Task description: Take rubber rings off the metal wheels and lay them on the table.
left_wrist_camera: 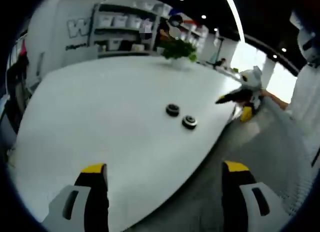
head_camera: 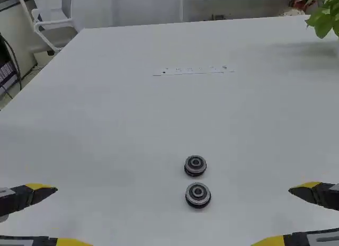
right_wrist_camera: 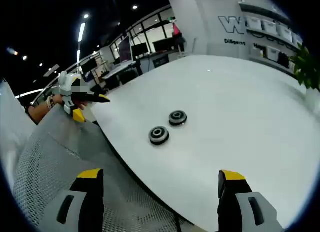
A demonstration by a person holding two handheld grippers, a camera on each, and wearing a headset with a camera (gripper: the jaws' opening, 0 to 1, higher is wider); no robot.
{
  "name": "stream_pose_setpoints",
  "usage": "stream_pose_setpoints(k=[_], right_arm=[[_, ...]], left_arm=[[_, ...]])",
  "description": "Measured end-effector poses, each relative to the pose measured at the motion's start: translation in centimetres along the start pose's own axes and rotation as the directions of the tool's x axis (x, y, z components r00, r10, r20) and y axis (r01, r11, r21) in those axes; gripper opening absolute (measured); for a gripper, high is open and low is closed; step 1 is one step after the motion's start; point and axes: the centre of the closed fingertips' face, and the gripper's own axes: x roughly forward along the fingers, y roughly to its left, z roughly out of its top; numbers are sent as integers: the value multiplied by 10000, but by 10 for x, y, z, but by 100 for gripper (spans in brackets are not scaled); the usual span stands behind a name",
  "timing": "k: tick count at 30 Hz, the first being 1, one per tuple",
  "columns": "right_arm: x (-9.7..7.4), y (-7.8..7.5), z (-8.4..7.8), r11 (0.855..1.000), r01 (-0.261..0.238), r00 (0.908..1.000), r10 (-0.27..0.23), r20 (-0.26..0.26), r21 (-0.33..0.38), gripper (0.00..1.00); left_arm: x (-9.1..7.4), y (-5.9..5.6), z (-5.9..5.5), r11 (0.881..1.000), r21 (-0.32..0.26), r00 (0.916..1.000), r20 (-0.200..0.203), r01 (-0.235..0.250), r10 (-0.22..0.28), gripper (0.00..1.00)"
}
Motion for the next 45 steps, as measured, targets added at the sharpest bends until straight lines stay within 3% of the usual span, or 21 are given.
stream_pose_setpoints(k=[6, 7, 9, 17, 27, 33, 37, 45], right_arm=[[-10, 0, 11, 9998, 26, 9982, -37, 607, 186, 97], [-11, 0, 13, 9998, 49, 9976, -63, 696, 198, 96], [-11, 2, 14, 9998, 64, 9972, -76, 744, 164, 96], [-11, 8, 11, 10000, 19, 9975, -20, 704, 18, 95], [-18, 6, 14, 9998, 133, 9948, -149, 1010, 157, 92], [-18, 6, 14, 9997, 68, 9947, -90, 1025, 216, 91], [-18, 5, 14, 9997, 62, 9943, -87, 1065, 238, 90], [-20, 2, 15, 9993, 50, 9933, -91, 1152, 358, 87]], left_arm=[[2, -14, 8, 9990, 420, 9999, 74, 143, -146, 99], [2, -12, 8, 9978, 658, 10000, 36, 48, -50, 99], [1, -10, 5, 9982, 593, 9999, -148, -72, 81, 99], [-9, -12, 8, 9963, 821, 9996, -34, -266, 270, 98], [-14, -10, 5, 9940, 983, 9987, -87, -483, 494, 97], [-12, -15, 15, 9931, 1088, 9991, 17, -431, 432, 96], [-9, -18, 27, 9933, 1094, 9986, 405, -368, 325, 95], [-1, -21, 30, 9914, 1293, 9998, 122, -182, 168, 93]])
